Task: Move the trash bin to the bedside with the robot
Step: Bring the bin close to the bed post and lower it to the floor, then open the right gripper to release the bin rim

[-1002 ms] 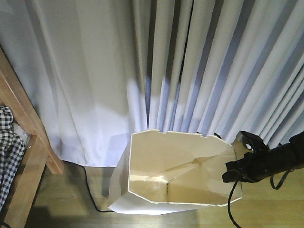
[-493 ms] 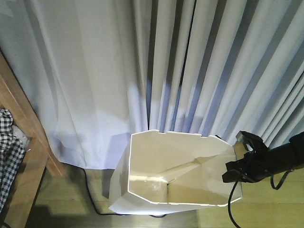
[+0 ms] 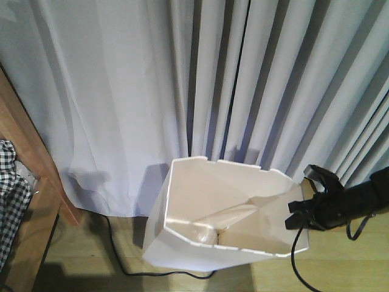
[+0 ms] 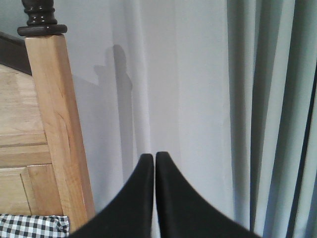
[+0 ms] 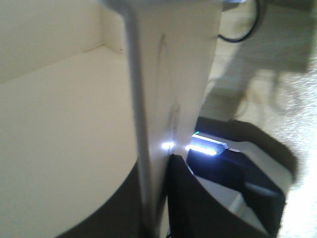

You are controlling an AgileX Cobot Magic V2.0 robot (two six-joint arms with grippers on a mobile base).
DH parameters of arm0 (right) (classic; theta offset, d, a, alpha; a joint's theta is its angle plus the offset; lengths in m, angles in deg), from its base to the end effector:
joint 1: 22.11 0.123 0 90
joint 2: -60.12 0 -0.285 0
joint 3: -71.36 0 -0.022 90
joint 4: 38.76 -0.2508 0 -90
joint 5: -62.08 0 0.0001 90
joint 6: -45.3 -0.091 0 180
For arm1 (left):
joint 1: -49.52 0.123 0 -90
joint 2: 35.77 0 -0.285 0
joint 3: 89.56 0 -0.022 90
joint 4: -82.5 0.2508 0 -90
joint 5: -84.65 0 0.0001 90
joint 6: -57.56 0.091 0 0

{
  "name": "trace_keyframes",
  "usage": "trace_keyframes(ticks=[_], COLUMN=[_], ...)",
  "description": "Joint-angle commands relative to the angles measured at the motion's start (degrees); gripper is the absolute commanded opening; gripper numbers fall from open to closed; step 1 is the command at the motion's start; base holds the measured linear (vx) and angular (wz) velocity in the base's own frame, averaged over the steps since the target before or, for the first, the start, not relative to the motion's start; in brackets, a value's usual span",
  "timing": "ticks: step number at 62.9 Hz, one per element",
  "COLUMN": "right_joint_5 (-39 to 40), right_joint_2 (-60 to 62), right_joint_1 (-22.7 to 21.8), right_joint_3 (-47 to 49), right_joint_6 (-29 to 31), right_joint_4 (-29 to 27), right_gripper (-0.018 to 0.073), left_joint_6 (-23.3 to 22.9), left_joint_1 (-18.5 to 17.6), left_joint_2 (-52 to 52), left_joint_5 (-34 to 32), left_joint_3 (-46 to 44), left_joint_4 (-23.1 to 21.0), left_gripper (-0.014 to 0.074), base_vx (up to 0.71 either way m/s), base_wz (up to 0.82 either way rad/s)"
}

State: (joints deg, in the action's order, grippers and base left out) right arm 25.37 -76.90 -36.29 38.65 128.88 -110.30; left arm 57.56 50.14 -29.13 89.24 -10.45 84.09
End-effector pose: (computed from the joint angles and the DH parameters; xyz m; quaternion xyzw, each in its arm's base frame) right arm 0.2753 -0.0163 -0.0004 -0.0089 0.9546 0.2930 0.0535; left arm 0.0564 0.0008 0.1958 0.0052 0.7092 0.0144 0.7049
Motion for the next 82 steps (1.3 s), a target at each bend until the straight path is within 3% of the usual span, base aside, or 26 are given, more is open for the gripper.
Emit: trace_keyframes(ticks=[1,13,21,37,70,82], right_joint_5=[-8.0,0.1,-0.2,2.6,2.9,5.1], right_joint_2=[3.8,3.6,1.1,-6.2,-26.3,-31.8], right_joint_1=[0.0,0.0,0.0,0.0,0.0,0.2], right_joint_3=[2.0,3.4,7.2,16.1,32.0,36.6], right_joint_6=[-2.4,-3.9,-4.7,-16.5,-20.7,-24.1], right_joint_4=[1.3,3.9,7.4,18.7,19.4,23.5], right_gripper=[-0.0005,-0.0005,-0.0005,-0.0004,-0.0004,-0.0004], left_joint_6=[-0.8,-0.8,-0.8,-0.8,-0.8,-0.8], left_joint_1=[-0.4,-0.4,-0.4,-0.4,-0.4,-0.4], left_joint_2=[-0.4,-0.4,-0.4,-0.4,-0.4,-0.4], left_joint_5=[-4.2,-4.2,-4.2,-4.2,-4.2,-4.2], left_joint_3=[0.7,0.7,0.7,0.7,0.7,0.7], left_joint_4=[-0.5,-0.5,-0.5,-0.5,-0.5,-0.5], left_gripper=[-0.0006,-0.0006,-0.0006,-0.0006,-0.0006,-0.0006], base_vx=[0.0,0.0,0.0,0.0,0.0,0.0], base_wz=[0.0,0.0,0.0,0.0,0.0,0.0])
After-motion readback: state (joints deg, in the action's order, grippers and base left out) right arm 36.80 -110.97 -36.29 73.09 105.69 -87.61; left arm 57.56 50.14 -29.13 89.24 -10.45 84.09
